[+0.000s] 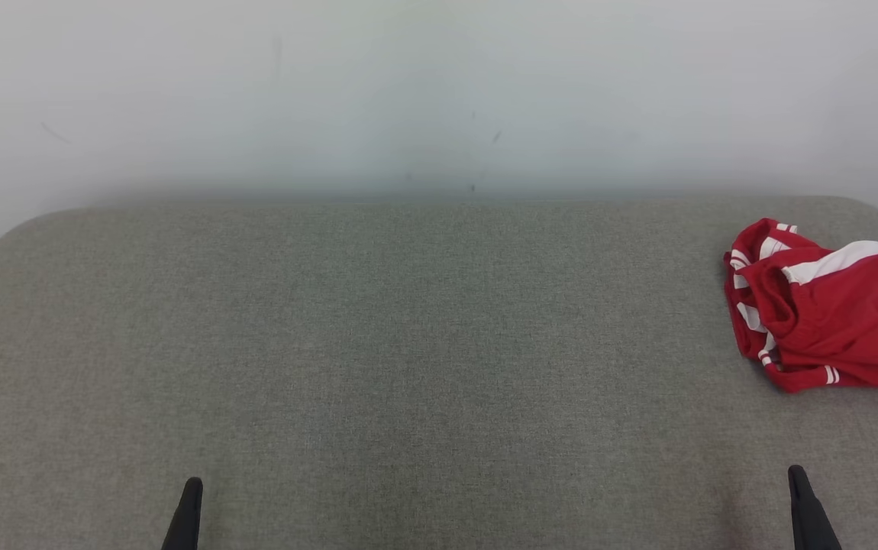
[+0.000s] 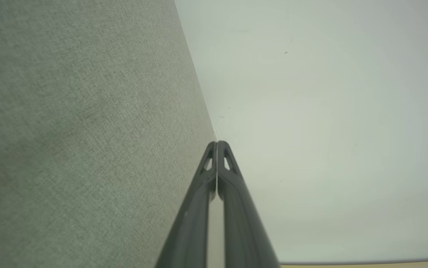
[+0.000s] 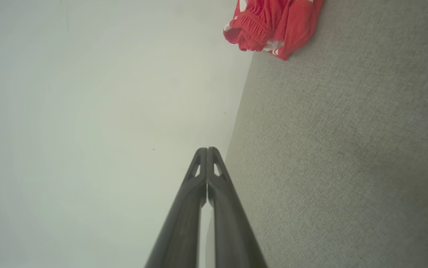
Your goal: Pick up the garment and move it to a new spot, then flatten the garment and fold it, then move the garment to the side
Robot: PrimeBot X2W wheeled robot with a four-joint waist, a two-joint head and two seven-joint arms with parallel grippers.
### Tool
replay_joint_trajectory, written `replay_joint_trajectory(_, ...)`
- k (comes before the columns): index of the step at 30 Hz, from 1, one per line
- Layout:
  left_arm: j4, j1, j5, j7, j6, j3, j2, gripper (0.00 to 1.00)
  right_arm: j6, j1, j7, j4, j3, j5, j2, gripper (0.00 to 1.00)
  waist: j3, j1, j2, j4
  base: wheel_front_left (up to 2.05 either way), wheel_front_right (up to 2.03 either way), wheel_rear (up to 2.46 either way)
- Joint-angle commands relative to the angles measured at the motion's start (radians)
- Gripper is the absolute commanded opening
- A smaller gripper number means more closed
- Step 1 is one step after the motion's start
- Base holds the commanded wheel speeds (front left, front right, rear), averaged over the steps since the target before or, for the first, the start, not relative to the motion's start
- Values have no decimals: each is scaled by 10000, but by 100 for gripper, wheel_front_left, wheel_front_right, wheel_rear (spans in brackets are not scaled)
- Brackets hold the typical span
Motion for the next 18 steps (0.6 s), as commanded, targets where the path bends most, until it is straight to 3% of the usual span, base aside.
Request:
replay_joint_trajectory(1, -105, 17, -322, 69, -85, 21, 55, 0, 9, 120, 76, -121, -35, 285, -61, 0, -1, 0, -1, -7, 0, 0, 0)
replay_joint_trajectory(18, -223, 18, -1611, 392, -143, 54, 74, 0, 10, 234, 344, -260, -95, 1485, -37, 0, -7, 0, -1, -61, 0, 0, 0)
